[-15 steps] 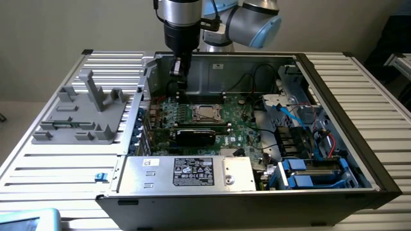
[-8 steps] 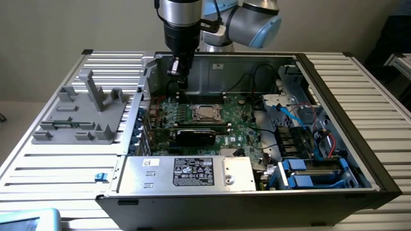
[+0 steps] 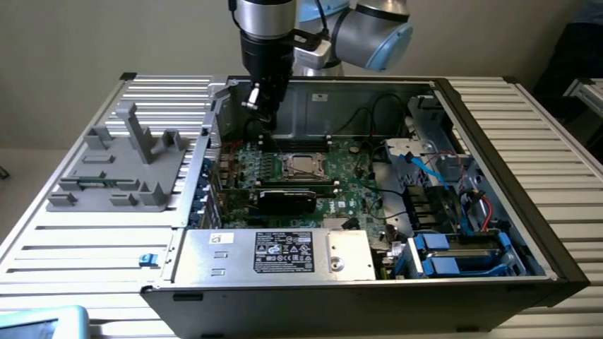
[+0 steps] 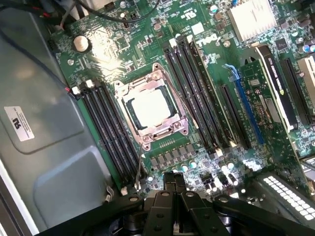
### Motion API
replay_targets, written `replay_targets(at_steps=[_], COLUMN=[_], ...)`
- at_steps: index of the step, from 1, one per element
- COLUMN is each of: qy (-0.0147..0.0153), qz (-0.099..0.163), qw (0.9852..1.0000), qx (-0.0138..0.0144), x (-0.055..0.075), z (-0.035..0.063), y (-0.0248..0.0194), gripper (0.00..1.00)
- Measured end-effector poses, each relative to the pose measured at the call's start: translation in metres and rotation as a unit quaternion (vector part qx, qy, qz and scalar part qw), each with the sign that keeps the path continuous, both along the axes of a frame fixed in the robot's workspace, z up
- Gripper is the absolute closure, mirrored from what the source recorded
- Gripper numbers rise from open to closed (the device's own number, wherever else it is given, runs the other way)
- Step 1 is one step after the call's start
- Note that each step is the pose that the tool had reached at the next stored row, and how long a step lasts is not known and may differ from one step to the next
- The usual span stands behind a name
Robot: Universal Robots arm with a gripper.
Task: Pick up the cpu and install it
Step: 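Install the first cpu locking lever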
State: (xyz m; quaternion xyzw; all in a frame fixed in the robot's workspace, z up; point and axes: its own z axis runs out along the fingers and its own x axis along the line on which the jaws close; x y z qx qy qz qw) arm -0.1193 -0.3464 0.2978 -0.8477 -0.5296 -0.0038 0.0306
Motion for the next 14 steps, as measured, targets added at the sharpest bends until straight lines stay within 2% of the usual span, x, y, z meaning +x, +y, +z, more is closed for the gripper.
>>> replay_targets(at_steps=[3,7,10,14], qy=[0.0,0.0,0.0,0.0], qz=[-0.024,-0.057,-0.081,-0.113], qw=[0.9997,0.9984,0.9967,0.9936], qx=[0.0,0.0,0.0,0.0], x=[0.0,0.0,0.0,0.0], z=[0.0,0.0,0.0,-0.0001], y=[0.0,0.0,0.0,0.0], gripper=[0.89,0.89,0.89,0.89])
